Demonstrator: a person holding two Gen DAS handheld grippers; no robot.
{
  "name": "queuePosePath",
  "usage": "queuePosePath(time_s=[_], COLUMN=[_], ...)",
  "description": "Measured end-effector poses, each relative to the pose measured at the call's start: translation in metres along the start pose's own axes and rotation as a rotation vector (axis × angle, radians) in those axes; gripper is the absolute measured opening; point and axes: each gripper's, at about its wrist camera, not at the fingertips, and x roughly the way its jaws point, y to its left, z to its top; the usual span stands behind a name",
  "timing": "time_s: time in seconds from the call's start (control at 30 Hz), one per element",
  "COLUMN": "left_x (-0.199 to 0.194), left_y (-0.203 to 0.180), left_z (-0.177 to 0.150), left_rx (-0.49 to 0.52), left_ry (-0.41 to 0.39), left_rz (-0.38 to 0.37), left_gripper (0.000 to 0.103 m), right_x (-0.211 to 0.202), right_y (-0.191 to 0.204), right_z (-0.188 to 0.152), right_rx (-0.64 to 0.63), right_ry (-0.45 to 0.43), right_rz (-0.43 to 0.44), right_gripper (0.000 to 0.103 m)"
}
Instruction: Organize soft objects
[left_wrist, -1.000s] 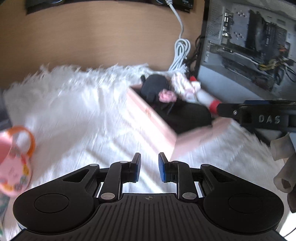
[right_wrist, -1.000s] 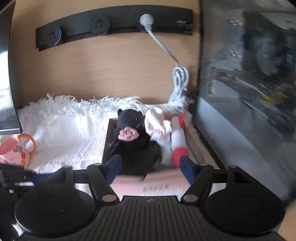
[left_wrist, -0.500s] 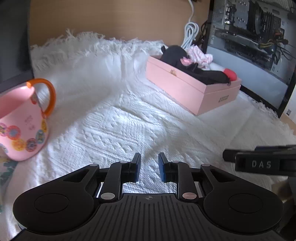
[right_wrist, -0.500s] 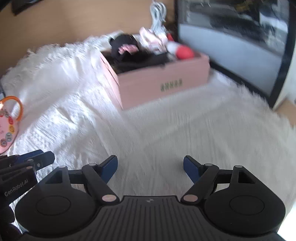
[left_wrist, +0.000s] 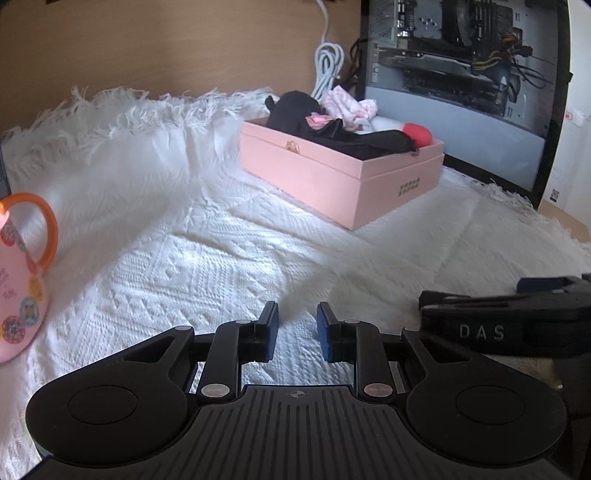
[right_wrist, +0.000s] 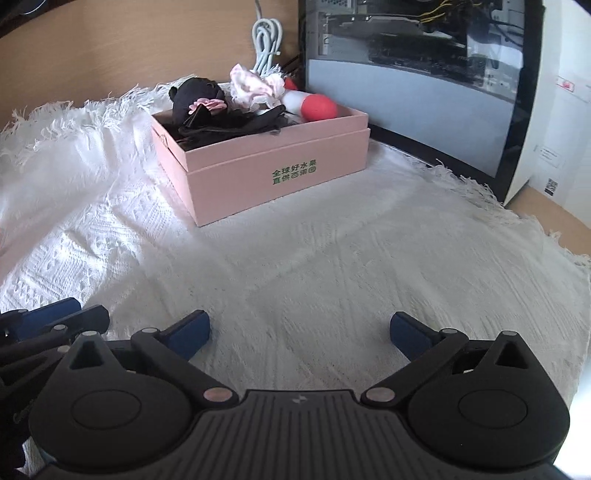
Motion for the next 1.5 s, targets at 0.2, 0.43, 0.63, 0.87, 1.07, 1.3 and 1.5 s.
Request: queuePosePath(time_s=[0.2,0.43,0.63,0.87,1.07,1.3,1.5], left_x=[0.0046,0.0054,0.0055,0.0053,0.0029,0.0020,0.0020], left_y=[0.0028,0.0033,0.0028,0.0038,0.0009,0.0011,0.0013], left_z=[0.0017,0.0018,0.0017,0.0019,0.0009,0.0006,0.0008], left_rx=[-0.010,-0.008,-0.001,-0.007,0.019,0.009,0.007], left_ry=[-0.010,-0.010,-0.009,-0.008,-0.007,-0.008,-0.008], left_rz=[-0.010,-0.015,-0.012,-0.018,-0.014,-0.020,-0.020], left_gripper=[0.026,0.026,0.026,0.026,0.026,0.026,0.026], right_x=[-0.0021,-0.0039,-0.0057,-0.0056,-0.0056,-0.0055,-0.0056], right_y=[-0.0001,0.0001,-0.0017,-0.0018,-0.0021,-0.0024,-0.0023], right_z=[-0.0050,-0.0081,-0.0094,-0.0092,-0.0091,-0.0091,-0.0089], right_rx=[0.009,0.010,-0.003,-0.003,-0.003,-0.004,-0.004], right_ry=[-0.029,-0.043,-0.043,-0.043,-0.043,-0.043,-0.043], right_rz=[-0.006,-0.007,0.010,0.010,0.010,0.010,0.011], right_gripper=[0.103,0.103,0.103,0.103,0.103,0.103,0.103])
